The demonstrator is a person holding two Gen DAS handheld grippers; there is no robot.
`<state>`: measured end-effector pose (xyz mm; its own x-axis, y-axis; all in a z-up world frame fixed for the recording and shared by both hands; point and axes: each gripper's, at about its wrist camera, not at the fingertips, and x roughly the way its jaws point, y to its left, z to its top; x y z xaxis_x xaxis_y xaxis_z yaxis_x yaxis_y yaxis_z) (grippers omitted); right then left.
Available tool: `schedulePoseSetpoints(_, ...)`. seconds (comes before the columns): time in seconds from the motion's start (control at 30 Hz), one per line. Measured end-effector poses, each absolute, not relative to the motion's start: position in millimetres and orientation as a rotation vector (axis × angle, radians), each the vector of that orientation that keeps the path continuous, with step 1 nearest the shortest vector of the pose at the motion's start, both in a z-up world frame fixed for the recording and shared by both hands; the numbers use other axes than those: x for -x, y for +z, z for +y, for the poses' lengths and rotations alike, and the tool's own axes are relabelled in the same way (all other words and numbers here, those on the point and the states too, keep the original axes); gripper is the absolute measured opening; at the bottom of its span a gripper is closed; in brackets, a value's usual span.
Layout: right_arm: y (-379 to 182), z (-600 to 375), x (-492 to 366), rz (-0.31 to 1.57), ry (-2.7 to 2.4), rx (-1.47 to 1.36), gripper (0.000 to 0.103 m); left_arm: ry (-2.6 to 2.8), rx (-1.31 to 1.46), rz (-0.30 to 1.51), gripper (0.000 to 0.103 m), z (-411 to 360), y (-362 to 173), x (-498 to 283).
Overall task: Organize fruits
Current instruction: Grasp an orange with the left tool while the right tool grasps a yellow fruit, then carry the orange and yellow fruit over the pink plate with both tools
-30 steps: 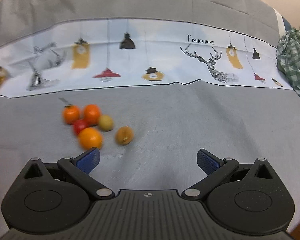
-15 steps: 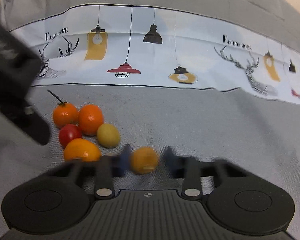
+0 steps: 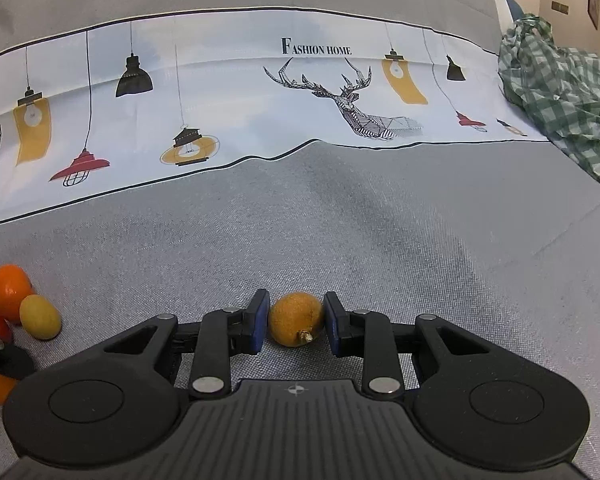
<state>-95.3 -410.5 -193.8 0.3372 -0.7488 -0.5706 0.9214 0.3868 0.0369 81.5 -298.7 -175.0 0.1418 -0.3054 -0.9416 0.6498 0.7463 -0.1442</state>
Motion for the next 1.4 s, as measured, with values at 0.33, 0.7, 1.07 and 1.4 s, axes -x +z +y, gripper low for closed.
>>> schedulePoseSetpoints(0.33,-183.9,-400.1,103.1,0.415,-1.033,-0.425,0.030,-0.708,-0.362,1.228,0.044,-247.2,-152.7,-79.9)
schedulePoseSetpoints(0.7,-155.2,-334.5,124.5,0.490,-0.848,-0.490,0.030,-0.592,-0.267,1.360,0.044,-147.2,-108.6,-84.5)
schedulePoseSetpoints(1.07,-106.9,-194.2,162.1,0.553,-0.602,-0.417,0.030,-0.516,-0.159,1.389,0.044,-26.5,-73.6,-76.9)
schedulePoseSetpoints(1.4,-73.4,-128.2,140.2,0.550,-0.459,-0.339,0.030,-0.444,-0.033,1.350,0.044,62.3,-55.9,-82.5)
